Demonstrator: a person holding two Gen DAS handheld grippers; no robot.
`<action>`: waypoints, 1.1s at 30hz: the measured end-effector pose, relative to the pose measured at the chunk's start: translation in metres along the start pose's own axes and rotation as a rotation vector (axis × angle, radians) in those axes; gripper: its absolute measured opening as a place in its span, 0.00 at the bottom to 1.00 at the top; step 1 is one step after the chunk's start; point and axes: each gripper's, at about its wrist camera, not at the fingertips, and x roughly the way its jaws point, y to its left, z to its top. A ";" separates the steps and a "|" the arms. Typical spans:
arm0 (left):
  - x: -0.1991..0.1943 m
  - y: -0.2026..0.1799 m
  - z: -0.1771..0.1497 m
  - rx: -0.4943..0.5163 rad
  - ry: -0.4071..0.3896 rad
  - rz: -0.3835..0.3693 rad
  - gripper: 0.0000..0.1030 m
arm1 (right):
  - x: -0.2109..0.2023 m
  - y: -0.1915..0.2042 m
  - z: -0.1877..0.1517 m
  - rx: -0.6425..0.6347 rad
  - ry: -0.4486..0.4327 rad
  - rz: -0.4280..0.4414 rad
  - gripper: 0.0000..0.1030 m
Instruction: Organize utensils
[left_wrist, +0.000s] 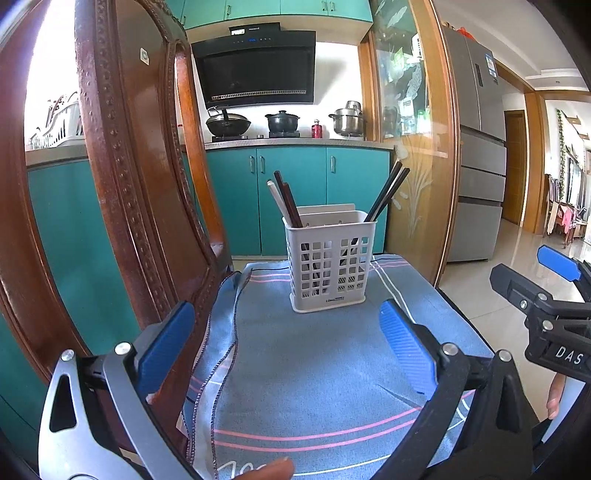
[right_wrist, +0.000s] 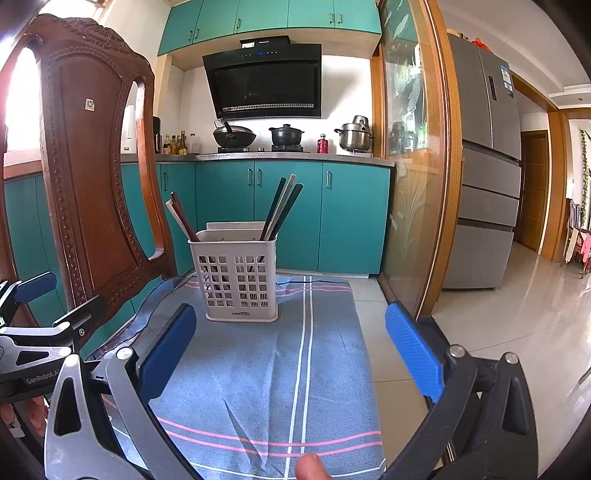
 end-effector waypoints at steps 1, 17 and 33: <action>0.000 0.000 0.000 -0.001 0.000 -0.001 0.97 | 0.000 0.000 0.000 0.000 0.001 0.000 0.97; 0.002 0.000 -0.001 0.005 0.001 0.005 0.97 | 0.001 0.002 -0.001 -0.004 0.001 -0.002 0.97; 0.003 0.001 -0.001 0.007 0.000 0.008 0.97 | 0.002 0.001 -0.001 -0.006 0.002 -0.002 0.97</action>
